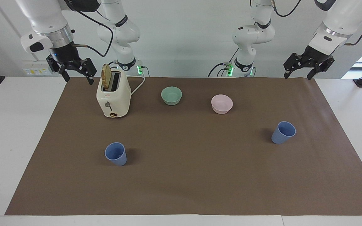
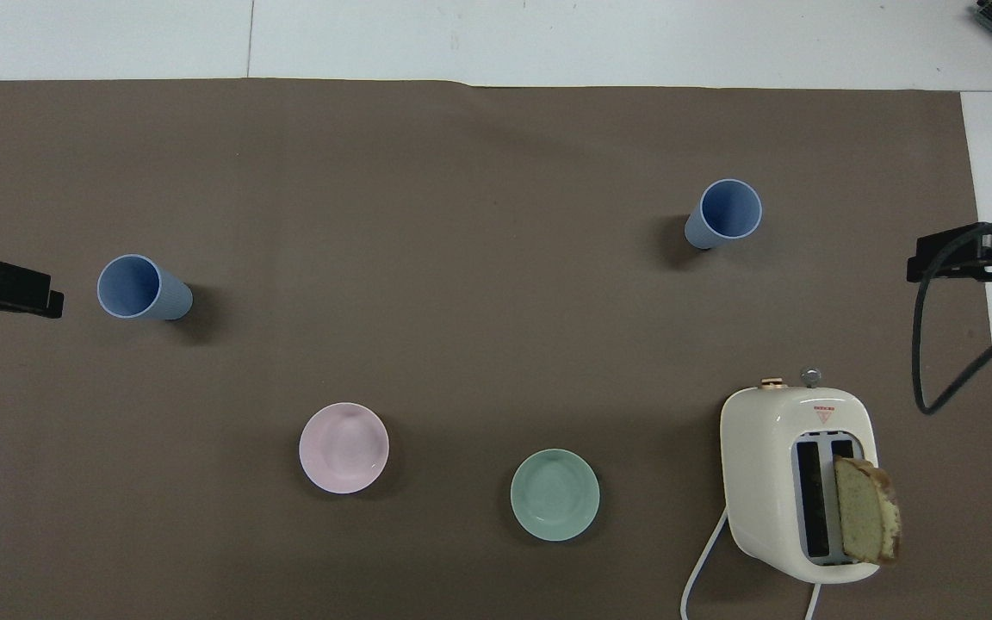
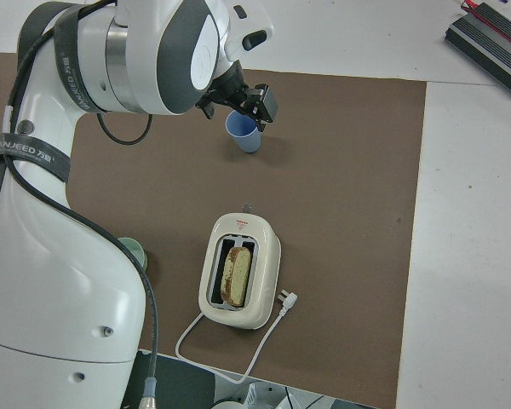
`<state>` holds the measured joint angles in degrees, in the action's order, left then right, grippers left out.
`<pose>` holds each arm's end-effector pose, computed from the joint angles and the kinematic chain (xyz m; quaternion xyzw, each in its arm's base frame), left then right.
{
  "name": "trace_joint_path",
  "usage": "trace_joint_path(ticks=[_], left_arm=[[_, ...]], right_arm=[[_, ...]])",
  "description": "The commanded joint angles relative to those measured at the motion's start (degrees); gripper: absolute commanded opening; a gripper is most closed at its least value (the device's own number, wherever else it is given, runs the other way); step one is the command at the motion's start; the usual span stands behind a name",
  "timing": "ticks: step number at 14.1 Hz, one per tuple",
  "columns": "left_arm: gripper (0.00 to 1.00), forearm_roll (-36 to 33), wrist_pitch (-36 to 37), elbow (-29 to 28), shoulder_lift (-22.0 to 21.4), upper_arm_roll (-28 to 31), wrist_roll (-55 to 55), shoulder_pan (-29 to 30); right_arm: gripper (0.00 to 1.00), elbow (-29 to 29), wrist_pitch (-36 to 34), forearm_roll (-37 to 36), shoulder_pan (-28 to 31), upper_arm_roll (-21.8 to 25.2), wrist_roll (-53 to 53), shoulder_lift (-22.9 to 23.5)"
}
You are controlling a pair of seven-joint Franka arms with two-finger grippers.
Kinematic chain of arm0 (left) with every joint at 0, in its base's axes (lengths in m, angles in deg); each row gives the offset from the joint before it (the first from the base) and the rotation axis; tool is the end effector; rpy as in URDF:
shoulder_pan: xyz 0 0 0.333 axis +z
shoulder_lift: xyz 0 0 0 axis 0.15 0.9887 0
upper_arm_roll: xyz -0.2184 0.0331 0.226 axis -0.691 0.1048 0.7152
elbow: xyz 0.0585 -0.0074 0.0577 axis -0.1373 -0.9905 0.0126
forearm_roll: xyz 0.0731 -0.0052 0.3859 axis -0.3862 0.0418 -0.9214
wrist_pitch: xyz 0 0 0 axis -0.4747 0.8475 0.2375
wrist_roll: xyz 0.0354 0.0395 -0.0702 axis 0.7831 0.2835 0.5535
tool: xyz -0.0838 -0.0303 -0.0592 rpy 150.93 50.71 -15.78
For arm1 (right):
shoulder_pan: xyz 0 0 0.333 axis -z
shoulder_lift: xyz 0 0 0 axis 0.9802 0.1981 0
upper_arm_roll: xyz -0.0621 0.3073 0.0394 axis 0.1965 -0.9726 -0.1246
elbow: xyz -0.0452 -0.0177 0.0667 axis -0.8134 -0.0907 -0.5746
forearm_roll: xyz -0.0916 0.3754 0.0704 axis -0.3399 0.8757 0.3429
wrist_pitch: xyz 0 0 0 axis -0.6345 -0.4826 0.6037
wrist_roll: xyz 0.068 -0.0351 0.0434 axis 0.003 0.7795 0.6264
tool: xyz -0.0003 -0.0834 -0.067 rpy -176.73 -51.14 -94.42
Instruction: Stack blue cups with both arms
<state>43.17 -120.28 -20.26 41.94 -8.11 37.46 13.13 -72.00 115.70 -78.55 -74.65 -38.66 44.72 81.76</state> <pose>0.5288 -0.0328 0.6583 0.9990 -0.0324 -0.0143 0.0288 0.5481 -0.0075 0.6503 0.9964 -0.0814 0.0219 0.0064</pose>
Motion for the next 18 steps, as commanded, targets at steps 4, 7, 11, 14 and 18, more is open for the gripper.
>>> trace_joint_path(ticks=[4, 7, 11, 14, 18], left_arm=[[1.0, -0.7, 0.2, -2.1, -1.9, -0.1, -0.6, 0.2], [1.0, -0.7, 0.3, -2.0, -1.8, -0.4, -0.5, 0.2], [1.0, -0.6, -0.2, -1.3, -1.6, -0.4, 0.3, 0.2], [1.0, -0.7, 0.0, -1.5, -1.6, -0.7, 0.1, 0.4], [1.0, -0.9, -0.1, -1.9, -1.7, -0.7, 0.2, 0.2]], right_arm=[[1.0, 1.1, -0.8, 0.0, 0.5, -0.3, 1.0, 0.4], [1.0, 1.0, -1.0, 0.0, 0.6, -0.3, 0.9, 0.2], [1.0, 0.8, -1.0, 0.0, 0.6, -0.3, 1.0, 0.1], [1.0, 0.8, -1.0, 0.0, 0.6, -0.3, 0.9, 0.1], [1.0, 0.8, -1.0, 0.0, 0.6, -0.3, 1.0, 0.1]])
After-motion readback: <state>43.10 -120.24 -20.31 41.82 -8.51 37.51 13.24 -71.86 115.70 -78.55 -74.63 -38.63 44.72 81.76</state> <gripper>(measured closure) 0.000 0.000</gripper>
